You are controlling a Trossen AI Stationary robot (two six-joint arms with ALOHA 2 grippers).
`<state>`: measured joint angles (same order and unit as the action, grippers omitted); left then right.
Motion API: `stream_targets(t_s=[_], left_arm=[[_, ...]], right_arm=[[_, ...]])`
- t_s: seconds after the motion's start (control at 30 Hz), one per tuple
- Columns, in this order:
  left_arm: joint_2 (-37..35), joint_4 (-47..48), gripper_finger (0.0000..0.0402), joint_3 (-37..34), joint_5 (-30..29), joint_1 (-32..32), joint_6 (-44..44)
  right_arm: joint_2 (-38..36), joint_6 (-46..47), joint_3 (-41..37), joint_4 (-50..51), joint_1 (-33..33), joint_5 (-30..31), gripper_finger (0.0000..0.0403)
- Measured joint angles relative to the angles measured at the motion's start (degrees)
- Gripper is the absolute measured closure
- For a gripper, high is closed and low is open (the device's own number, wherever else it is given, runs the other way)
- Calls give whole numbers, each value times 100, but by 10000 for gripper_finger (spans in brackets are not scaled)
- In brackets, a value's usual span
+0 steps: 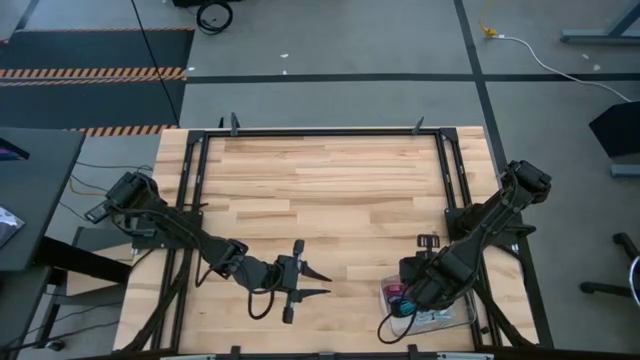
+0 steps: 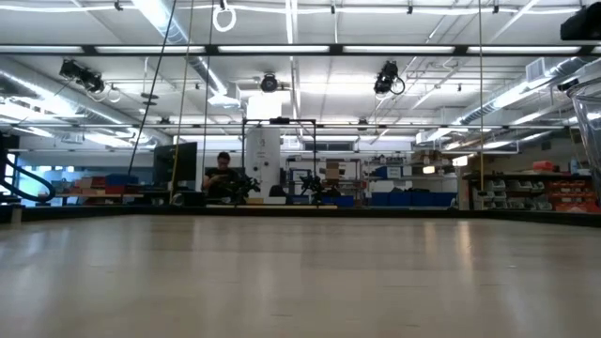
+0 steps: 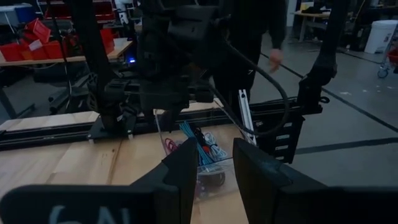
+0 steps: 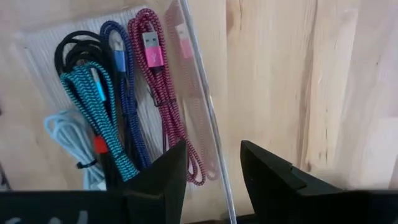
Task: Pick and place USB-C Cables
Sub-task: Move the transparent bin to the center of the table
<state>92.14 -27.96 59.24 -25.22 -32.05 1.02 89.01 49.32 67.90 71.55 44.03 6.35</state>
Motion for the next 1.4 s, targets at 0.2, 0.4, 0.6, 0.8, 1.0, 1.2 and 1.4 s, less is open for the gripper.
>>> stream_targets(t_s=[0.2,0.4,0.6,0.8,1.0,1.2,1.4], left_arm=[[0,-140,290,0,1,0,-4],[0,-142,290,0,1,0,-13],[0,-138,290,0,1,9,-20],[0,-138,290,0,1,9,-17],[0,-138,290,0,1,8,-20],[-53,-83,290,0,2,-24,-21],[-440,204,290,2,0,-262,-14]], right_arm=[[0,-6,-591,-358,-94,-404,247],[0,-201,-972,-643,-147,-283,250],[1,-530,-986,-860,-222,-359,334],[-9,-874,-980,-1320,-356,-294,389],[-9,-1228,-980,-1706,-766,-225,396],[-2,-1892,-981,-2187,-1583,-11,398],[4,-2797,-986,-2940,-2704,1,398]])
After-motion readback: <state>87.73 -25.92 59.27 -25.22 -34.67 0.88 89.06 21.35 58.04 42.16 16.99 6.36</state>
